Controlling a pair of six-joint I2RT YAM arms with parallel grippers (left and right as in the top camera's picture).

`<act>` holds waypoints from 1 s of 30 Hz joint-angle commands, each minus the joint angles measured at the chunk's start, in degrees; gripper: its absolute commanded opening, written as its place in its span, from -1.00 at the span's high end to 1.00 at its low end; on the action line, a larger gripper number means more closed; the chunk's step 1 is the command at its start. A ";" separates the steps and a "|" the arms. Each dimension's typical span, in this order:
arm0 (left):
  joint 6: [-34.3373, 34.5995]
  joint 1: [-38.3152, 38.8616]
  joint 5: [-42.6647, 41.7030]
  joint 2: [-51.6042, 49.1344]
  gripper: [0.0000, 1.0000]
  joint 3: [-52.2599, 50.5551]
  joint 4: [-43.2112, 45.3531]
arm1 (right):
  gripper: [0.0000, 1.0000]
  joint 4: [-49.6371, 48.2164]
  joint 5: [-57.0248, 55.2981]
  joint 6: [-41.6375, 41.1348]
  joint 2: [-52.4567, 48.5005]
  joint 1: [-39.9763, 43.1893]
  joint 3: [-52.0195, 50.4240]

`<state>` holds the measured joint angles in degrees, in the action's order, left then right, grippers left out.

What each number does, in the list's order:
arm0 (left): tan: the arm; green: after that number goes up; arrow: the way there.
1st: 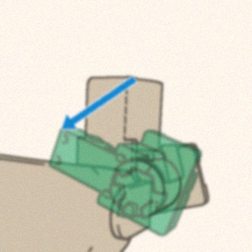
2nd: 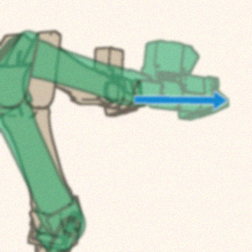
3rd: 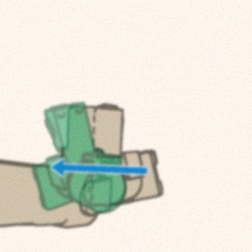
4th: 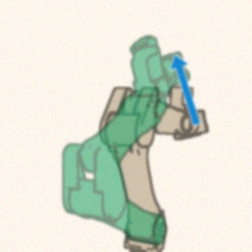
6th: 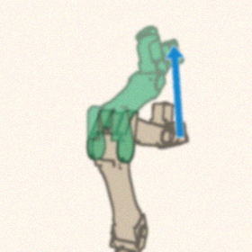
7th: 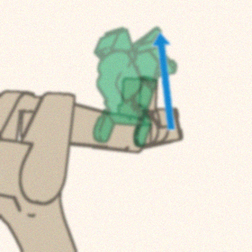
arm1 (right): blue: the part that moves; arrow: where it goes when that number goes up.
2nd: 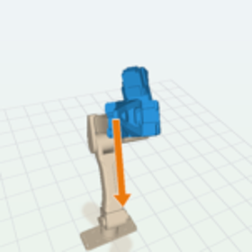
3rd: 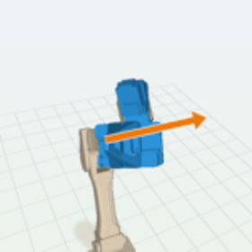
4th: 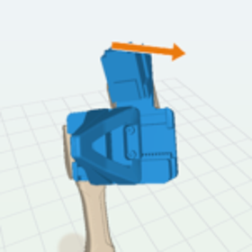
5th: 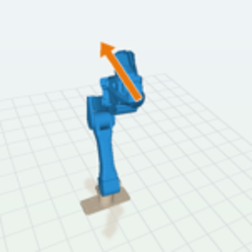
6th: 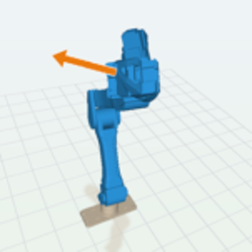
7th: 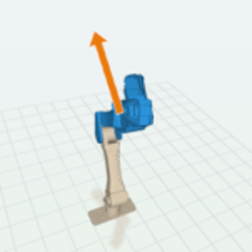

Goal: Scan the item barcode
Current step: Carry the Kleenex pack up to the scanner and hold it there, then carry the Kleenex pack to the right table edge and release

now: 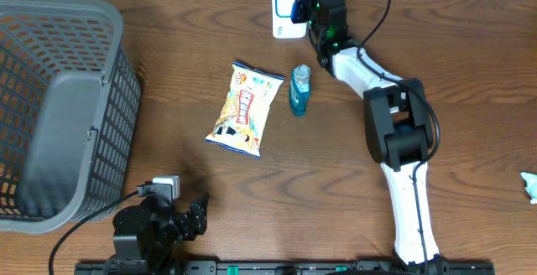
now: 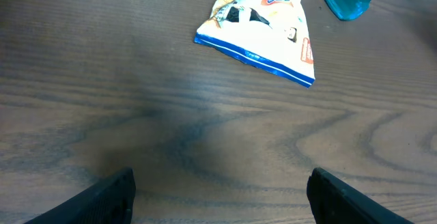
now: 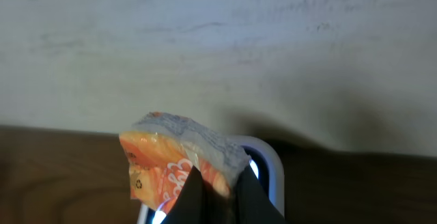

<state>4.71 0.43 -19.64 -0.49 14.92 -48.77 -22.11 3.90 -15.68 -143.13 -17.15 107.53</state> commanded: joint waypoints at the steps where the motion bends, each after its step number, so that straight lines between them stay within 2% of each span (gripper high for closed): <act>1: 0.31 -0.09 -0.70 0.26 -0.61 0.17 -0.72 | 0.98 5.51 4.42 -1.01 8.15 1.44 1.22; 9: 0.33 -0.09 -0.70 0.26 -0.61 0.17 -0.70 | 0.98 38.05 -1.05 1.20 22.38 6.99 1.22; 13: 0.33 -0.09 -0.70 0.26 -0.61 0.17 -0.72 | 0.97 53.51 -13.88 1.18 25.73 12.98 1.22; 16: 0.31 -0.09 -0.70 0.26 -0.61 0.17 -0.72 | 0.97 61.07 -22.01 1.16 25.68 18.95 0.90; 23: 0.31 -0.09 -0.70 0.26 -0.61 0.17 -0.72 | 0.97 62.62 -23.47 -2.23 25.27 33.94 -8.31; 30: 0.33 -0.09 -0.70 0.26 -0.61 0.17 -0.72 | 0.97 54.73 -23.47 -2.78 25.24 47.10 -21.92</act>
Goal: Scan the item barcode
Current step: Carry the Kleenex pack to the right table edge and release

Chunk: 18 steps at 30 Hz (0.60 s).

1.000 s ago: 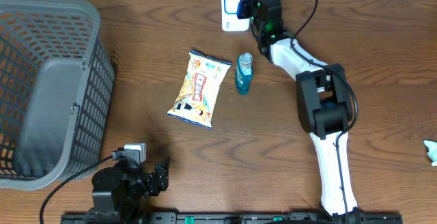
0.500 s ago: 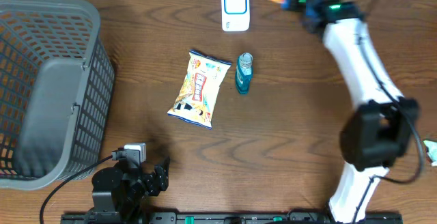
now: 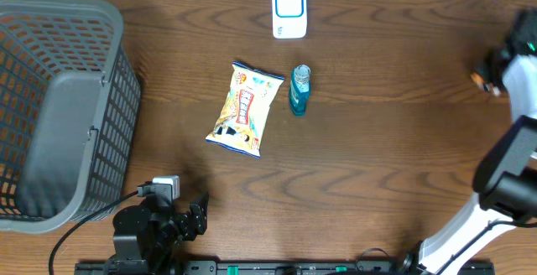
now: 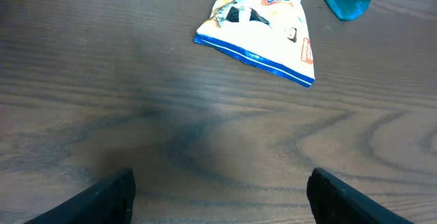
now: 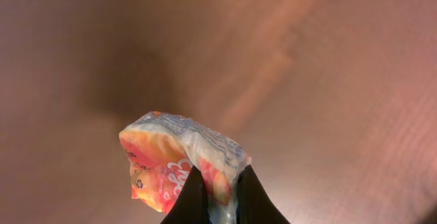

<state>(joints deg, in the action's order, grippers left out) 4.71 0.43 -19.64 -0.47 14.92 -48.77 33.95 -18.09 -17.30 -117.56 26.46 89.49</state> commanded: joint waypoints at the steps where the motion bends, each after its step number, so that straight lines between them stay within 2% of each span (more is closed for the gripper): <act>1: 0.33 -0.09 -0.70 0.24 -0.61 0.17 -0.70 | 0.97 -2.03 -1.49 -1.16 -0.33 5.25 -5.25; 5: 0.33 -0.09 -0.70 0.24 -0.61 0.17 -0.70 | 0.97 -2.25 -1.03 -1.57 -0.24 10.32 -6.19; 7: 0.33 -0.09 -0.70 0.24 -0.61 0.17 -0.72 | 0.94 -1.42 3.87 -1.55 0.85 12.61 -5.42; 8: 0.33 -0.09 -0.70 0.24 -0.61 0.17 -0.70 | 0.74 -1.11 6.82 -1.57 1.62 13.07 -5.14; 11: 0.33 -0.09 -0.70 0.24 -0.61 0.17 -0.72 | -0.39 -1.75 17.31 -1.60 5.22 13.64 -5.01; 12: 0.33 -0.09 -0.70 0.24 -0.61 0.17 -0.70 | -0.71 -2.12 21.09 -1.62 6.71 13.64 -5.01; 13: 0.33 -0.09 -0.70 0.24 -0.61 0.17 -0.70 | -0.93 -2.32 25.57 -2.27 8.68 13.62 -5.01; 14: 0.33 -0.09 -0.70 0.24 -0.61 0.17 -0.72 | -0.98 -2.43 29.16 -3.21 10.38 13.55 -5.01; 18: 0.33 -0.09 -0.70 0.24 -0.61 0.17 -0.70 | -0.99 -2.49 44.78 -7.96 18.34 12.37 -5.01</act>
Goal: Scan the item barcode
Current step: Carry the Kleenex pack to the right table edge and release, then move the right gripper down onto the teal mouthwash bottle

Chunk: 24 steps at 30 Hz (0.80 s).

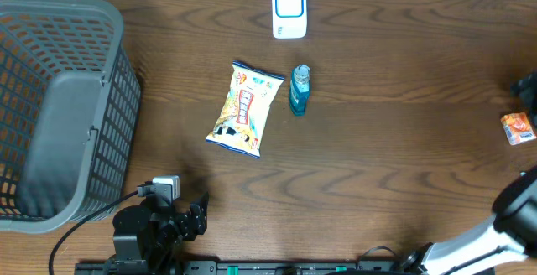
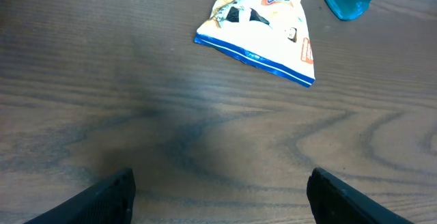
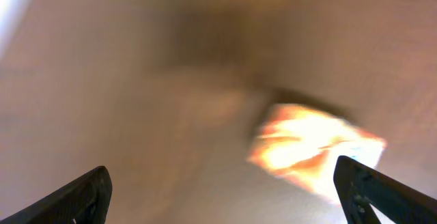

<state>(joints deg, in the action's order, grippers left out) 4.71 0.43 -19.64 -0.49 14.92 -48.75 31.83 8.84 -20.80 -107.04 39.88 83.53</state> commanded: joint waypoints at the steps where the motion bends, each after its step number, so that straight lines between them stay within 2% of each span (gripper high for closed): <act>1: 0.31 -0.09 -0.70 0.26 -0.61 0.17 -0.72 | -0.99 -0.24 21.88 -5.79 9.86 -1.70 0.96; 3: 0.33 -0.09 -0.70 0.26 -0.61 0.17 -0.74 | -0.99 0.90 31.26 -7.87 14.51 -4.61 0.96; 6: 0.31 -0.09 -0.70 0.26 -0.61 0.17 -0.74 | -0.99 2.80 36.72 -7.41 17.81 -9.97 0.96; 10: 0.33 -0.09 -0.70 0.26 -0.61 0.17 -0.74 | -0.99 6.67 37.00 -3.28 18.86 -19.91 0.96; 14: 0.33 -0.09 -0.70 0.26 -0.61 0.17 -0.74 | -0.98 9.57 35.98 5.20 18.84 -31.91 0.94; 18: 0.33 -0.09 -0.70 0.26 -0.61 0.17 -0.72 | -0.98 7.48 23.78 6.56 18.88 -44.22 0.96; 20: 0.33 -0.09 -0.70 0.26 -0.61 0.17 -0.72 | -0.98 5.57 15.52 10.40 18.86 -50.51 0.96; 22: 0.31 -0.09 -0.70 0.26 -0.61 0.17 -0.72 | -0.99 4.74 7.72 17.73 18.84 -56.41 0.96; 24: 0.31 -0.09 -0.70 0.26 -0.61 0.17 -0.74 | -0.99 5.66 1.92 30.56 18.62 -62.38 0.96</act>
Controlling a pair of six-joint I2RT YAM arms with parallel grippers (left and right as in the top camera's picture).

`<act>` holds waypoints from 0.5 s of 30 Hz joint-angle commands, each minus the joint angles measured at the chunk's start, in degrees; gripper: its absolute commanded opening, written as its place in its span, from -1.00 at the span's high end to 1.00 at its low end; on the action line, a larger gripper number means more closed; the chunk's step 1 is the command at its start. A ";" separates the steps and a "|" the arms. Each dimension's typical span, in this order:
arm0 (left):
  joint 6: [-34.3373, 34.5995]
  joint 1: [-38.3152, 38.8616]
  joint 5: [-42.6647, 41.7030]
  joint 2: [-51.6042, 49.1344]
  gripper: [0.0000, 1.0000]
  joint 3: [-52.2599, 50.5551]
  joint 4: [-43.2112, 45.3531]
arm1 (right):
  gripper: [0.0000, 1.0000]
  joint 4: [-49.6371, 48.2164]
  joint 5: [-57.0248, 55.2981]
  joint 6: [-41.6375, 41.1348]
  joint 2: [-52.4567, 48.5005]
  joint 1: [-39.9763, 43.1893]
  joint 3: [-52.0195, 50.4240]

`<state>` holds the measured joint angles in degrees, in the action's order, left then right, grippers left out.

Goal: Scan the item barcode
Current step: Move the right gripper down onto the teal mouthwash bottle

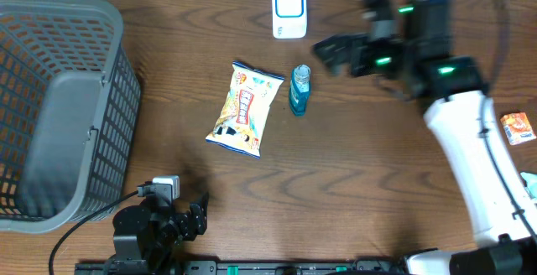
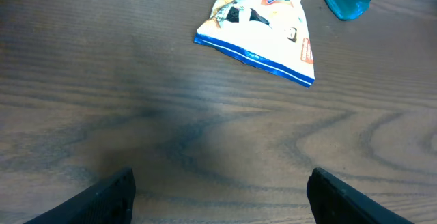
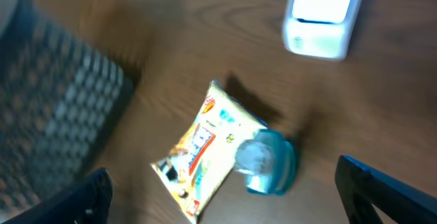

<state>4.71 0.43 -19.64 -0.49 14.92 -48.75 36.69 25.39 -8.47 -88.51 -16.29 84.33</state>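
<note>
The white scanner (image 1: 289, 9) stands at the table's far edge, also seen as scanner (image 3: 321, 16). A yellow snack bag (image 1: 245, 107) and a blue bottle (image 1: 299, 89) lie side by side in the middle. My right gripper (image 1: 327, 57) hovers open and empty just right of the bottle; its wrist view looks down on the bottle (image 3: 266, 159) and bag (image 3: 205, 142). An orange packet (image 1: 518, 127) lies at the right edge. My left gripper (image 2: 218, 203) rests open near the front edge, with the bag (image 2: 263, 29) ahead of it.
A grey mesh basket (image 1: 59, 107) fills the left side of the table. A small white crumpled item (image 1: 529, 183) lies at the right edge below the orange packet.
My right gripper, open at the far right edge beside the orange packet, now hangs open over the middle next to the blue bottle. The packet stays at the right edge. The left arm is unmoved.
My right gripper held the orange packet over the scanner. Then it held the packet at the table's far right. After that it was open and the packet lay on the table there. Now the gripper is empty by the bottle.
</note>
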 commanded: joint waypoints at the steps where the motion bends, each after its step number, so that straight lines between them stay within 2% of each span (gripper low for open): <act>1: 0.33 -0.09 -0.70 0.26 -0.61 0.17 -0.72 | -0.98 1.64 -16.44 22.25 0.04 -8.33 0.15; 4: 0.31 -0.09 -0.70 0.26 -0.61 0.17 -0.74 | -0.98 4.42 -19.10 28.98 0.04 -11.87 0.15; 7: 0.33 -0.09 -0.70 0.26 -0.61 0.17 -0.74 | -0.99 5.51 -18.49 29.70 -0.02 -12.20 0.15; 15: 0.33 -0.09 -0.70 0.26 -0.61 0.17 -0.72 | -0.95 1.05 -18.01 15.50 -3.45 -11.93 0.15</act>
<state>4.71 0.43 -19.64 -0.49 14.92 -48.77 38.68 8.45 12.67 -89.47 -28.25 84.33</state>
